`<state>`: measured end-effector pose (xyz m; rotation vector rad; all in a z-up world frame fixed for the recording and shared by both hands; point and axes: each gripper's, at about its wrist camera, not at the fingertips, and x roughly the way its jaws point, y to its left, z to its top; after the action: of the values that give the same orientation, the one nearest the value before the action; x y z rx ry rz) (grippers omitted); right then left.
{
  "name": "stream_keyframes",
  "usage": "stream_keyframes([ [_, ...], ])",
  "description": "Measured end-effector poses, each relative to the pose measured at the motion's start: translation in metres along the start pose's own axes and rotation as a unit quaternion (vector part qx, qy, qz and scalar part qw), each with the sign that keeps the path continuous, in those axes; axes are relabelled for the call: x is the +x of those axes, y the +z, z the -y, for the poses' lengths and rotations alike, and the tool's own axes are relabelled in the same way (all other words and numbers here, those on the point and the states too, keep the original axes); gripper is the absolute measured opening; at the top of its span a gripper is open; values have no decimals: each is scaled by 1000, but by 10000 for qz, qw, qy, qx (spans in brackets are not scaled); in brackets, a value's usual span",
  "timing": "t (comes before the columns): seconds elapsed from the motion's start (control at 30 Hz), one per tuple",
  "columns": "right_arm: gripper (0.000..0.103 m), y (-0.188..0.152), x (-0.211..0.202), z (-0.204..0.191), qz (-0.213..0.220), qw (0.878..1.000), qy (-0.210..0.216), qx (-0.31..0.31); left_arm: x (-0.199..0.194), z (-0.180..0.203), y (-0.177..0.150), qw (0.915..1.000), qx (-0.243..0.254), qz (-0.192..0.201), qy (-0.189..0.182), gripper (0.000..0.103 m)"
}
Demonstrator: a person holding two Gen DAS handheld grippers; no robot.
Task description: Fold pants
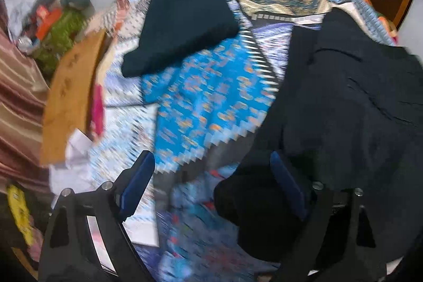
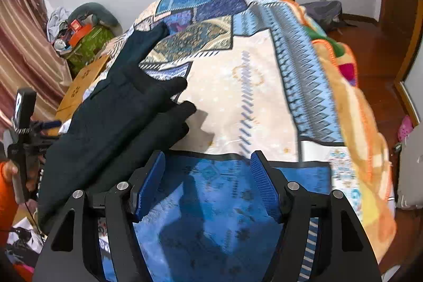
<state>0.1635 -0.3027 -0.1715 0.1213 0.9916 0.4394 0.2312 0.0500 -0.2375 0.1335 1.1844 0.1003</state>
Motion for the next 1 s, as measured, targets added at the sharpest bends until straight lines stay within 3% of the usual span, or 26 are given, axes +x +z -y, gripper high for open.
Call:
stream_keyframes([
  [0.17,64,4,-23,-1,276,9995,-74,-116,-14,24,-9,9918,-168,-263,-1242,90],
  [0.23,64,5,-28,-3,321,9994,-25,-150,-18,32,-7,9872,-138,-253,-1566,90],
  [0.33,64,7,-26,-6,317,9993,39,-188,-27,34,4,9867,-58,-151,-1618,89],
  [0.57,64,11,-4,-8,229,9995,161,-157,-53,10,51,9797,-661,354,-1859,90],
  [0.77,64,19,26,-2,27,9996,293,52,-32,61,84,9760,59,113,-2174,90],
  [0.83,62,20,36,0,-99,9992,361,104,-24,77,87,9754,251,68,-2188,86],
  [0.87,59,20,42,1,-160,9990,403,142,-17,85,89,9763,327,13,-2142,77],
  [0.93,37,19,49,-1,-275,9989,391,35,-4,94,90,9781,372,-111,-2043,63],
  [1.0,26,20,48,-7,-201,9991,322,-201,4,96,89,9777,350,-133,-2066,46],
])
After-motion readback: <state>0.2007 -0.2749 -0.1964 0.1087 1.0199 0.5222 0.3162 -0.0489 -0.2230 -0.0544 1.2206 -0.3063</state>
